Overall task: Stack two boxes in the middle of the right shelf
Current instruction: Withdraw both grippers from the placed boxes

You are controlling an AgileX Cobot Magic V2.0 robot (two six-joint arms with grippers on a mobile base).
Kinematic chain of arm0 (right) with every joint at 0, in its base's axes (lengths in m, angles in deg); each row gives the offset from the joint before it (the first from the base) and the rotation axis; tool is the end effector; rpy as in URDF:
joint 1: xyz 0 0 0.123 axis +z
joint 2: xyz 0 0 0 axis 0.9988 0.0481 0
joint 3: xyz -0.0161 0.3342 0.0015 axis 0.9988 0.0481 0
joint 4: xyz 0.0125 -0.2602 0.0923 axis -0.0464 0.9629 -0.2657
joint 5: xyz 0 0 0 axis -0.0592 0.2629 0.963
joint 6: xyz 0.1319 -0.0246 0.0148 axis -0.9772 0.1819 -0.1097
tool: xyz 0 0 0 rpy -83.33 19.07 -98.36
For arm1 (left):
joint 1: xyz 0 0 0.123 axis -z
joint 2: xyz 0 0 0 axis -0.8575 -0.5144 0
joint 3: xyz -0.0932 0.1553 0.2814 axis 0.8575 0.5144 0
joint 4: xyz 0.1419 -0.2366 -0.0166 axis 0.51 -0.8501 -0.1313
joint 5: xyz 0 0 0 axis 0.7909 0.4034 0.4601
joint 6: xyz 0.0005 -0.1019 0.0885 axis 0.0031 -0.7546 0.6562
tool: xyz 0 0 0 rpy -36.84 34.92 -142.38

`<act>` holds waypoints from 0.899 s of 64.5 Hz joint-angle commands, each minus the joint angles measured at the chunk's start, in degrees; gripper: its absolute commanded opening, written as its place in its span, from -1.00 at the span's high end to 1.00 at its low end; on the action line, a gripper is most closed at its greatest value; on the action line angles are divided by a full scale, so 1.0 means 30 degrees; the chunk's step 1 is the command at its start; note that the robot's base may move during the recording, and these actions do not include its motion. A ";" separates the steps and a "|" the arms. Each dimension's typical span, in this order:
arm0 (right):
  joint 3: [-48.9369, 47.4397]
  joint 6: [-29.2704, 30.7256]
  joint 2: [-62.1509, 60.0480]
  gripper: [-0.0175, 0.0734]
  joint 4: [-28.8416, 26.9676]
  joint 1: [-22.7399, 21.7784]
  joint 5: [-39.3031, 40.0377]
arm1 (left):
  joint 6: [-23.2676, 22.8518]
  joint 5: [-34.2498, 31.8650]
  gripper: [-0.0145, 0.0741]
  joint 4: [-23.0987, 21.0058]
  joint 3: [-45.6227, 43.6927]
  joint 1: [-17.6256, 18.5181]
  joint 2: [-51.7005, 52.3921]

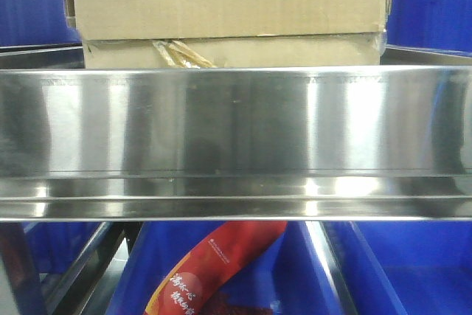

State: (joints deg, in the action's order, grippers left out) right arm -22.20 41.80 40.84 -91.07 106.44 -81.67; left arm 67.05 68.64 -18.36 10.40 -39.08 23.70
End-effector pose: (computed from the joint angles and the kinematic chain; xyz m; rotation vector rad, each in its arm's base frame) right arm 0.1483 0.0526 0.3252 -0.3627 1.6995 0.1939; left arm 0.1213 -0.0391 0.3396 0.2366 1.6753 -0.2596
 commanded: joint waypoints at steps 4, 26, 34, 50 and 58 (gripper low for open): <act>0.0089 0.0073 -0.0131 0.95 0.0176 -0.0035 0.1747 | 0.0073 -0.0967 0.92 0.0041 0.0043 0.0030 0.0131; 0.0089 0.0073 -0.0131 0.95 0.0176 -0.0035 0.2643 | 0.0073 -0.0967 0.92 0.0041 0.0043 0.0030 0.0131; 0.0089 0.0073 -0.0131 0.95 0.0176 -0.0035 0.2643 | 0.0073 -0.0967 0.92 0.0041 0.0043 0.0030 0.0131; 0.0089 0.0073 -0.0131 0.95 0.0176 -0.0035 0.2643 | 0.0142 -0.0927 0.92 0.0000 0.0541 -0.0490 0.0843; 0.0089 0.0073 -0.0131 0.95 0.0176 -0.0035 0.2643 | 0.2194 -0.0997 0.92 -0.1991 0.1890 -0.2407 0.2777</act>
State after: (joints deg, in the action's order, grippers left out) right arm -22.08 41.91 40.72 -90.99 106.44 -75.24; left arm 69.64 66.61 -21.00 14.08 -43.60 29.07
